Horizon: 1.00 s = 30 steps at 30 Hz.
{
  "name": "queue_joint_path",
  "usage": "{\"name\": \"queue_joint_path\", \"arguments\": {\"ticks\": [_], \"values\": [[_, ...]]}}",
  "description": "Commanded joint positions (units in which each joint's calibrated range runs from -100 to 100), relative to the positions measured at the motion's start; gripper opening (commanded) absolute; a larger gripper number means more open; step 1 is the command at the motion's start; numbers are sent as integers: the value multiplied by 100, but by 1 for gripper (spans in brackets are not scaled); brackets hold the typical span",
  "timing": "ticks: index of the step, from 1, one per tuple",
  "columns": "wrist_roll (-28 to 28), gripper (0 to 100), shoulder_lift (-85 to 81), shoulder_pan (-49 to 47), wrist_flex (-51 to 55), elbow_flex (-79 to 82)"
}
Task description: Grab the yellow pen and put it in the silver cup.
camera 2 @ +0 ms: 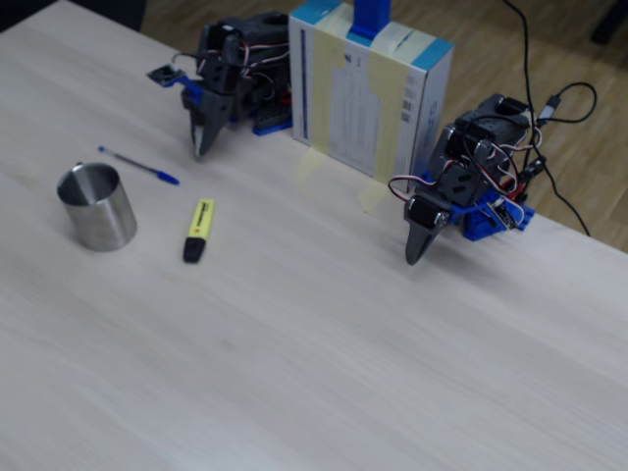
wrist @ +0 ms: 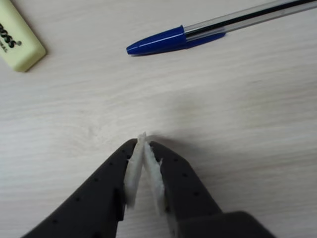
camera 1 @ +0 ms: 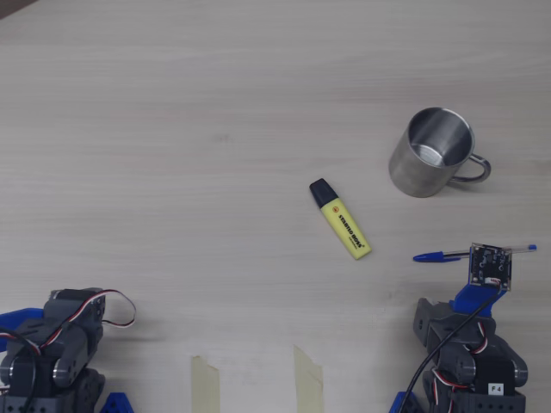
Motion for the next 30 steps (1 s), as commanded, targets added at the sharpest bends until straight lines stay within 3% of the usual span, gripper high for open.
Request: {"name": "queue_joint_path", "arguments": {"ticks": [1, 27, 30], "values": [[139, 2, -59, -44, 136, 79], [181, 2, 282, -26, 127, -119], [181, 7, 655, -62, 127, -490]]}}
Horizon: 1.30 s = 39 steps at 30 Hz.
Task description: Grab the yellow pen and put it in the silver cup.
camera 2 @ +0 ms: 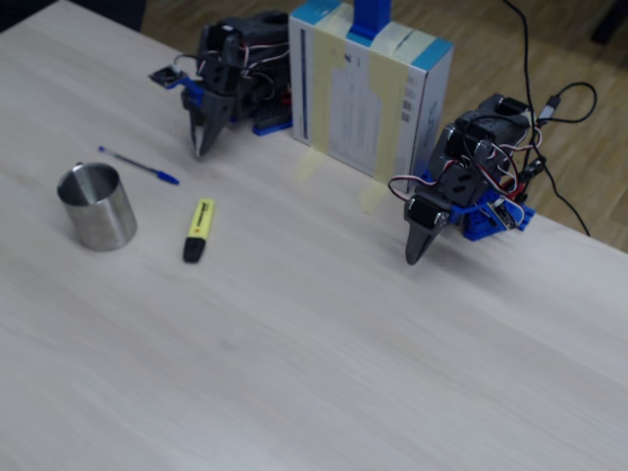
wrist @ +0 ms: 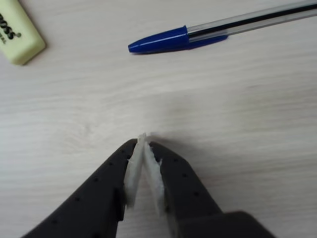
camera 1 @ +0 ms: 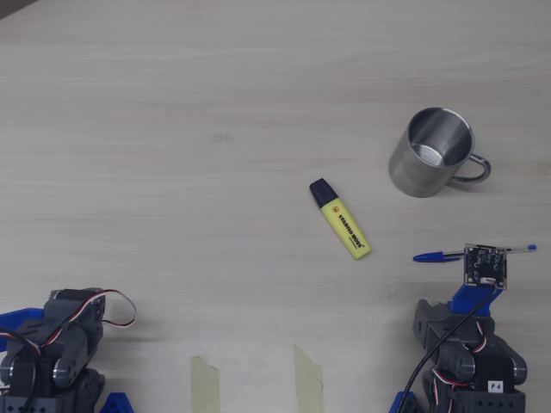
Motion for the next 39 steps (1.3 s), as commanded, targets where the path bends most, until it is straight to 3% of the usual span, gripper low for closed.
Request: {"name": "queue_joint_path", "arguments": {"ticks": [1, 7, 24, 34, 39], "values": [[27, 10, 530, -46, 110, -500], [189, 17, 1377, -55, 110, -1097], [241, 19, 3643, -1219, 119, -3808], [461, 18, 5146, -1255, 93, -5046], [513, 18, 5702, -1255, -653, -5245]]}}
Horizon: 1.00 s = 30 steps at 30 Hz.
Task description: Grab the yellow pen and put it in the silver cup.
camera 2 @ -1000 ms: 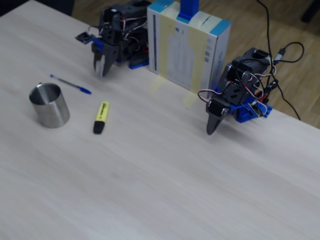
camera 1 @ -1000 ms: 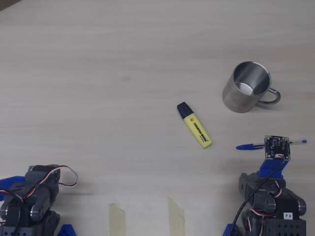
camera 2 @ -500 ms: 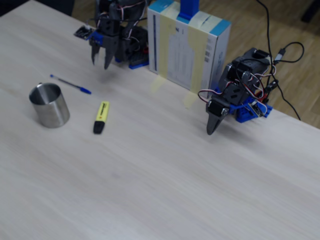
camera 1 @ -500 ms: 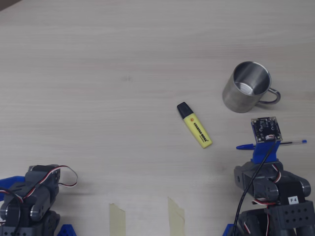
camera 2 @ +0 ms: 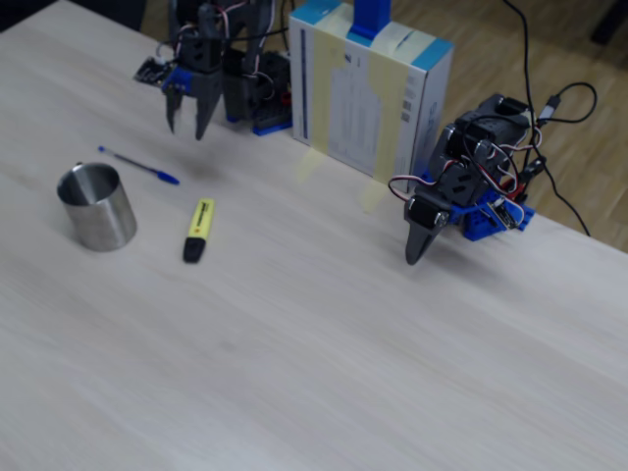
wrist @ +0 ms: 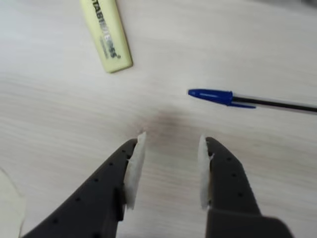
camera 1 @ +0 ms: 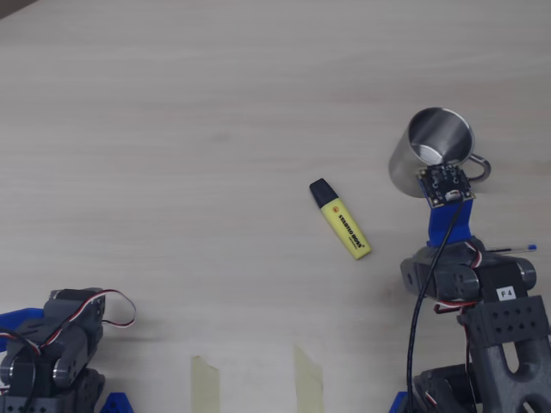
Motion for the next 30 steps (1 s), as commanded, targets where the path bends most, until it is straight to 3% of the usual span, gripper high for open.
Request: {"name": "queue_joint_path", "arguments": {"ticks": [1, 15, 30], "values": [[40, 18, 346, -23, -546, -314], [181, 18, 1433, -176, -2005, -449], [160, 18, 2139, -1024, -2073, -937]]}}
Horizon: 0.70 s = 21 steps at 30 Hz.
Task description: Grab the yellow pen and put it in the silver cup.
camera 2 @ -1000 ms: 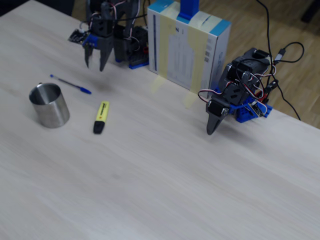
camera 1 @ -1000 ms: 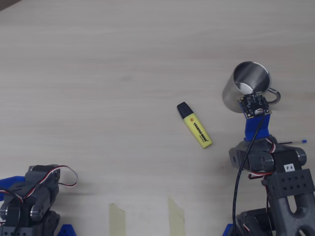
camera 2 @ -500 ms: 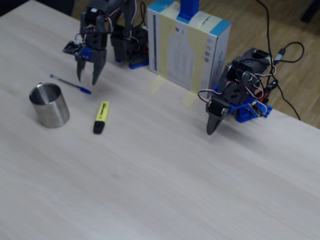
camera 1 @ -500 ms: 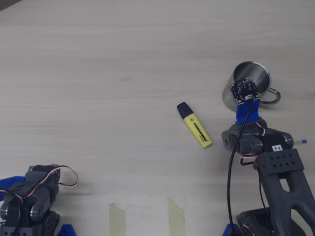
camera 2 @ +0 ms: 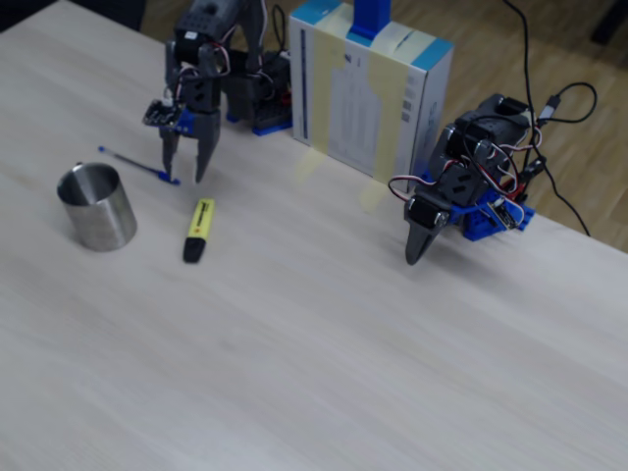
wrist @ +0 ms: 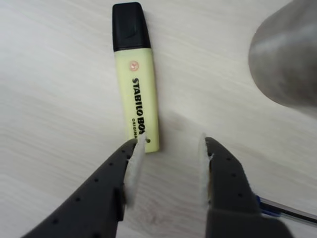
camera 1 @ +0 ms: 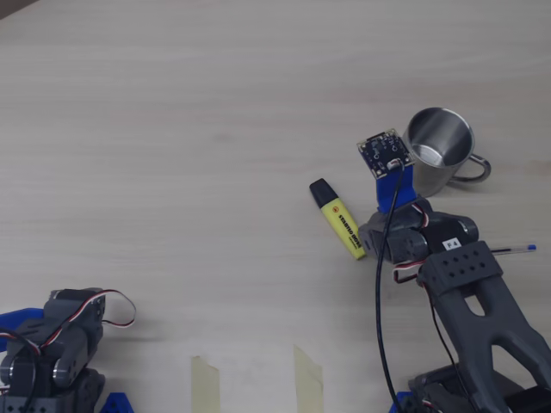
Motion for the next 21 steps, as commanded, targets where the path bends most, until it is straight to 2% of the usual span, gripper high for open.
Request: {"name": "queue_joint_path", "arguments": {"ticks": [1, 10, 21], "values": [[1, 18, 23, -247, -64, -330], [27, 18, 272, -527, -64, -321], [37, 18, 854, -148, -72, -393]]}}
